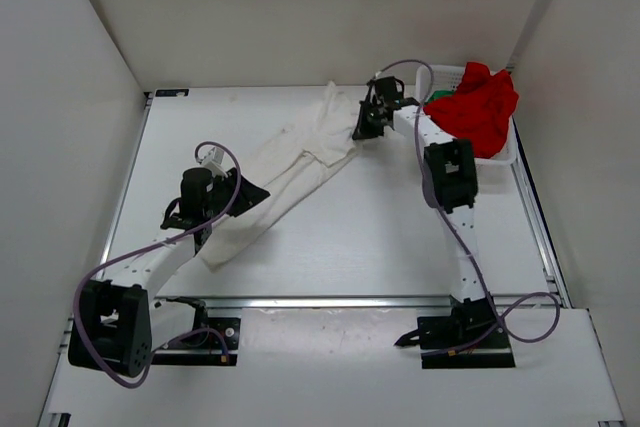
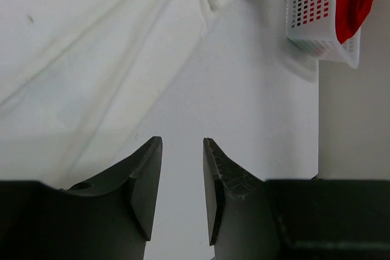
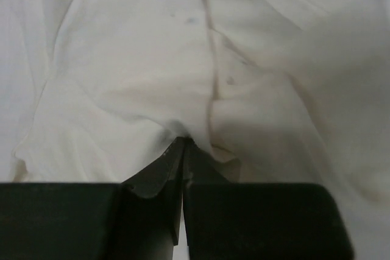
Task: Fold and stack the t-shirts
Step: Rotate the tshirt 90 degrees
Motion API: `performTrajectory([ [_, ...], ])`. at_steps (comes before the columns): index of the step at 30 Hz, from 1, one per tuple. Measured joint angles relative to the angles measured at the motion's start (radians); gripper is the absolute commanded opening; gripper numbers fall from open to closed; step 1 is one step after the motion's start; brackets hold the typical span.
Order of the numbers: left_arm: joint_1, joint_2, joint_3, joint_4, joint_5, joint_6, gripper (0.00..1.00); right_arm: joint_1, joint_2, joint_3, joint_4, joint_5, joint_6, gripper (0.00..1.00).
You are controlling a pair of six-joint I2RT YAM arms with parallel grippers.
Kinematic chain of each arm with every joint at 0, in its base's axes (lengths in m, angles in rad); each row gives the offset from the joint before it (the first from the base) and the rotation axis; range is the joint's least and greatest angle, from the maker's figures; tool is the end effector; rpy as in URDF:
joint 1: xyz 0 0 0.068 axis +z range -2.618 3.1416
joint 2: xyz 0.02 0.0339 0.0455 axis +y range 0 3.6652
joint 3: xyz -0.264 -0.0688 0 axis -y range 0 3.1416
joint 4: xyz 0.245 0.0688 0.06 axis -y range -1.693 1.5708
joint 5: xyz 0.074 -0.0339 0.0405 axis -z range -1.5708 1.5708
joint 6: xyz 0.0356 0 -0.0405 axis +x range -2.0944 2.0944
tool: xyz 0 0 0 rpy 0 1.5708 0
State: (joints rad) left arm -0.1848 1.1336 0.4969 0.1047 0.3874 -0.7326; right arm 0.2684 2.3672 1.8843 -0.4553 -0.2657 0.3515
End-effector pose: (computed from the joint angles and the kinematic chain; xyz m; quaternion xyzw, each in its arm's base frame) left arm 0.2266 -0.0560 0.2010 -0.1384 0.8460 -0.3655 0.3627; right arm 0.4966 0.1463 0.1501 -0.0020 0.9429 0.2139 0.2552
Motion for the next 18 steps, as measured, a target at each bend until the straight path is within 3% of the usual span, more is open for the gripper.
performTrajectory([
  [3, 0.000, 0.000, 0.000, -0.001, -0.002, 0.000, 0.46, 0.004, 0.286, 0.526, -0.120, -0.023, -0.011, 0.00],
  [4, 0.000, 0.000, 0.000, -0.002, -0.002, 0.000, 0.46, 0.005, 0.304, 0.551, -0.111, -0.027, -0.011, 0.04],
  [7, -0.002, 0.001, 0.000, -0.005, -0.003, 0.000, 0.46, 0.017, 0.195, 0.425, -0.161, -0.018, -0.028, 0.21],
  [12, 0.000, 0.003, 0.000, -0.008, -0.002, -0.001, 0.48, 0.064, -0.147, 0.193, -0.188, 0.008, -0.063, 0.30],
  [18, 0.027, 0.001, 0.003, -0.026, 0.008, -0.001, 0.47, 0.238, -0.713, -0.418, 0.124, 0.010, -0.004, 0.35],
])
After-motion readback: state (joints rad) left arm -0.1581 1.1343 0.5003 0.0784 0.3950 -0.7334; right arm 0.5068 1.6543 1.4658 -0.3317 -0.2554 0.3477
